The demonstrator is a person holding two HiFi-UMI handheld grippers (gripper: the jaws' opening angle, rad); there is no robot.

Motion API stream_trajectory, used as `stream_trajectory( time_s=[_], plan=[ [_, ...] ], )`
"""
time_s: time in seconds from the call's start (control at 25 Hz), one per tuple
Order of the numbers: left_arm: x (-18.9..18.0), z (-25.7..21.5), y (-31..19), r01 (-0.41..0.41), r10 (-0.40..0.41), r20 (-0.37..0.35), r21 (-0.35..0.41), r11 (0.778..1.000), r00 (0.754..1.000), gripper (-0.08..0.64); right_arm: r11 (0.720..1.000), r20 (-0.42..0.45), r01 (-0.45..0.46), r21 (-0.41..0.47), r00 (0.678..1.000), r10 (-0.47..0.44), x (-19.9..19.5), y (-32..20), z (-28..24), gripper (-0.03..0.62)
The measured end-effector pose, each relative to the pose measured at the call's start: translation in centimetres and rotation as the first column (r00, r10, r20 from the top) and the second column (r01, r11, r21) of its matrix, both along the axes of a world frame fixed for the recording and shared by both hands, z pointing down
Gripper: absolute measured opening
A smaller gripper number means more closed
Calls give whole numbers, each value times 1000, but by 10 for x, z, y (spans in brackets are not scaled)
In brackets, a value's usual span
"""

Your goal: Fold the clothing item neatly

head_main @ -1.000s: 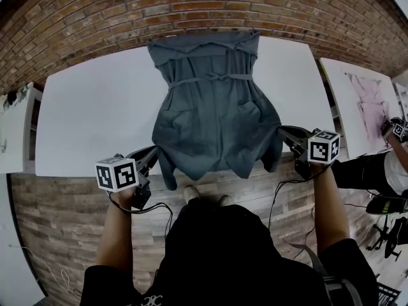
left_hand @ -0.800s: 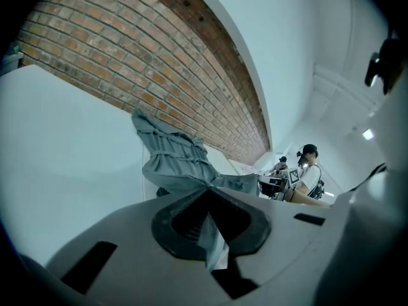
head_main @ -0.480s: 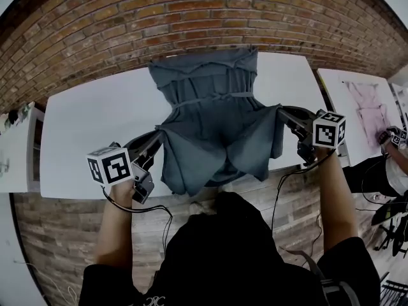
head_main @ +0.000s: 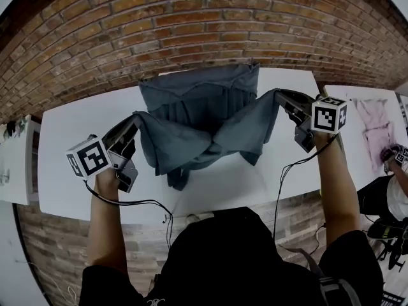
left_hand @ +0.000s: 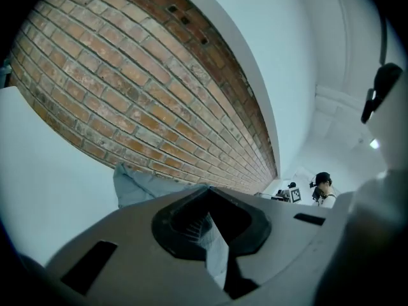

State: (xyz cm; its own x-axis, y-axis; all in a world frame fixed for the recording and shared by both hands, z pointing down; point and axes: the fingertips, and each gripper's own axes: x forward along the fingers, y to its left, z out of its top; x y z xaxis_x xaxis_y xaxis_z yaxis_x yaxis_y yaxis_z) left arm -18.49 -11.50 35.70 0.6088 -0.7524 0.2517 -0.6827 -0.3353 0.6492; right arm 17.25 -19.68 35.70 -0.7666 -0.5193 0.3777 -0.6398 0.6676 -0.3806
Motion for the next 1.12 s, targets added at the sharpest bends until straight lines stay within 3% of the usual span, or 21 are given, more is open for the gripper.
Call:
stream_trajectory(
  time_s=[0.2,0.4,0.64,0.8,0.88,0.92,1.0,1.12],
  plan=[
    [-14,27,-75,83,-81,42,-46,995,996,12,999,-30,-14,-42,999,13,-2,-81,24,17],
    [-39,73,-137,192,-183,72,-138,972,980,12,992,-50,-53,-112,998,47,-10,-152,62,17],
    [-53,134,-158,257,-216,187,-234,937,958,12,984,-203,-70,-162,978,36,-11,-184,132,17],
    [-63,168,-152,282,-209,266,-274,920,941,12,981,-244,-79,-179,969,33,-10,-183,165,18],
    [-66,178,-148,275,-189,297,-278,920,936,53,979,-260,-90,-181,965,40,-8,-183,176,19],
    [-68,180,-146,270,-181,309,-276,922,934,118,980,-273,-95,-176,961,44,-6,-183,179,30],
    [-75,180,-140,277,-185,326,-264,924,927,195,981,-285,-96,-169,958,44,-1,-182,183,98],
    [-86,170,-123,284,-200,316,-245,927,927,230,982,-248,-90,-168,968,46,8,-175,176,193]
  ],
)
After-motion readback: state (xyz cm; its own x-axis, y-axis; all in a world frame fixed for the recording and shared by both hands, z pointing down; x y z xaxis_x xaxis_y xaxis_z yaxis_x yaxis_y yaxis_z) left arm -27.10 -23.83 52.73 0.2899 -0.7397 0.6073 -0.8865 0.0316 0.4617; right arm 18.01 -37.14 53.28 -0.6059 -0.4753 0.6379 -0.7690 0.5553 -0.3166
